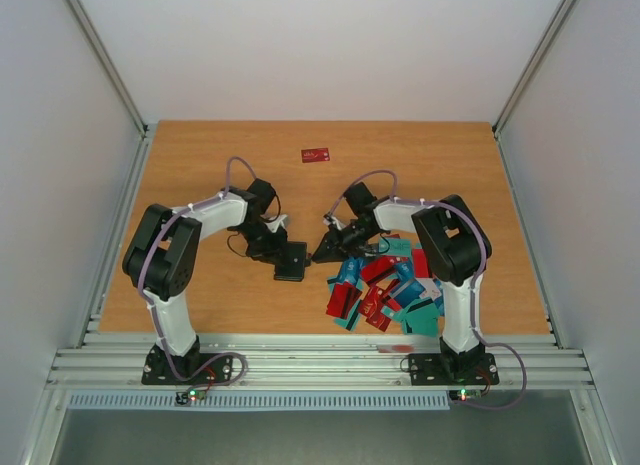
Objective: Put the credit cards into the card holder
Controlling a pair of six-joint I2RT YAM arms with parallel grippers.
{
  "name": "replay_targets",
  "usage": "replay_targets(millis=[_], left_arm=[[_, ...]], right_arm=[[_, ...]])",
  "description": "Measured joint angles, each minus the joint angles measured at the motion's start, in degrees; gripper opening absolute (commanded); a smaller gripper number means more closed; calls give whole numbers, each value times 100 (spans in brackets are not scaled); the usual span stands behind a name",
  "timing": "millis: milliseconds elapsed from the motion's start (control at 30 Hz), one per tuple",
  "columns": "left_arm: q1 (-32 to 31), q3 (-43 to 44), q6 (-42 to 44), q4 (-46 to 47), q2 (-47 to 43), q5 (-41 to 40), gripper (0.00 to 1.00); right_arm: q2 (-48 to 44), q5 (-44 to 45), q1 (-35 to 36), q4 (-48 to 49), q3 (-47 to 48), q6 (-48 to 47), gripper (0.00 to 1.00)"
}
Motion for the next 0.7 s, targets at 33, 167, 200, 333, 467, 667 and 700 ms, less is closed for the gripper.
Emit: replay_targets(millis=[33, 167, 200, 333, 467, 667, 700], left_arm=[[0, 4, 0, -4, 2, 2, 10], [0, 4, -2, -4, 4, 2, 10], [0, 4, -2, -4, 4, 2, 10], [0, 4, -2, -4, 4, 4, 10], [0, 4, -2, -4, 4, 4, 10], [0, 4, -4, -4, 4, 7, 10], [0, 4, -2, -4, 4, 7, 10]], right_arm=[[4, -9, 33, 7, 42, 4, 12], [26, -39, 138, 44, 166, 13, 12], [37, -42, 160, 48, 190, 15, 12], [127, -57, 203, 59, 251, 20, 11], [267, -61, 238, 57, 361, 26, 11], [400, -66, 313, 31, 531, 33, 11], [411, -70, 323, 24, 557, 33, 11]])
